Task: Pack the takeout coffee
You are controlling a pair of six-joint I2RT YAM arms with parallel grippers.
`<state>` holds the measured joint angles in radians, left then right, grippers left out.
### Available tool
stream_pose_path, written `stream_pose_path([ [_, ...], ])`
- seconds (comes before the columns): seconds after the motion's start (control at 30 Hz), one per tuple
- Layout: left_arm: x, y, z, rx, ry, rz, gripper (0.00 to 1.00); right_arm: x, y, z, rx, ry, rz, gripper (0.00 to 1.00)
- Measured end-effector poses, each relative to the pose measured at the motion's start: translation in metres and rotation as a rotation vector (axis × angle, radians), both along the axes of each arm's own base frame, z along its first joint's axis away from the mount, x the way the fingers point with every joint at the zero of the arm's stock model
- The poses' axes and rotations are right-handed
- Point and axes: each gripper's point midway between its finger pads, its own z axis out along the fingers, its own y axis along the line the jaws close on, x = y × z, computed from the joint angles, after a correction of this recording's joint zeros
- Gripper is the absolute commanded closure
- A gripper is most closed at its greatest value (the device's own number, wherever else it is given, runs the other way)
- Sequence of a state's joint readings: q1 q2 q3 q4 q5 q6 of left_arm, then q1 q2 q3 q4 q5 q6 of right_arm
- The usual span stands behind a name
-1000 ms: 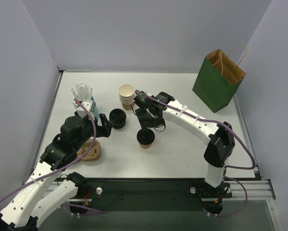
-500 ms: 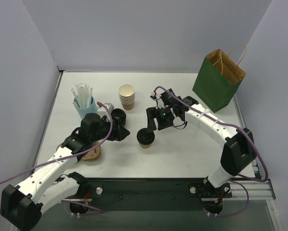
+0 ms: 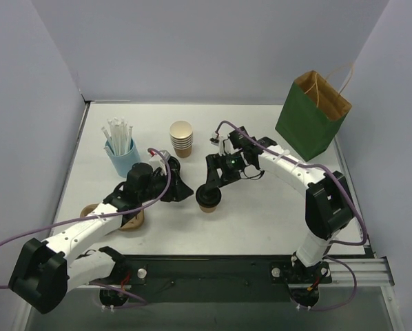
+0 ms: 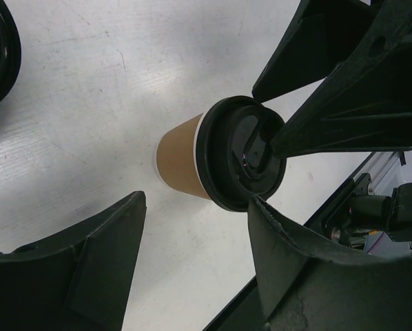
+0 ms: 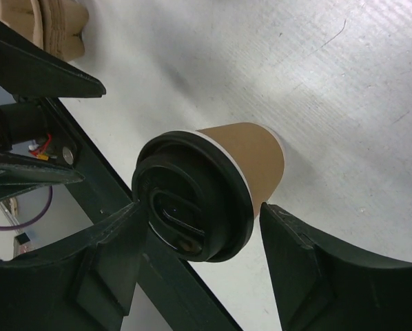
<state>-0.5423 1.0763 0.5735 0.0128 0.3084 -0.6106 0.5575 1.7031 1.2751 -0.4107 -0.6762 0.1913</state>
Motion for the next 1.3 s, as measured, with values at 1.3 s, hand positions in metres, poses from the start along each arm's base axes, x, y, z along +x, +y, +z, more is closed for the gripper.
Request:
stream_pose_path([
  [1.3, 0.021, -0.020, -0.055, 0.081, 0.051, 0.135, 0.49, 0.007, -0.005, -0.032, 0.158, 0.026, -0.061, 0.69],
])
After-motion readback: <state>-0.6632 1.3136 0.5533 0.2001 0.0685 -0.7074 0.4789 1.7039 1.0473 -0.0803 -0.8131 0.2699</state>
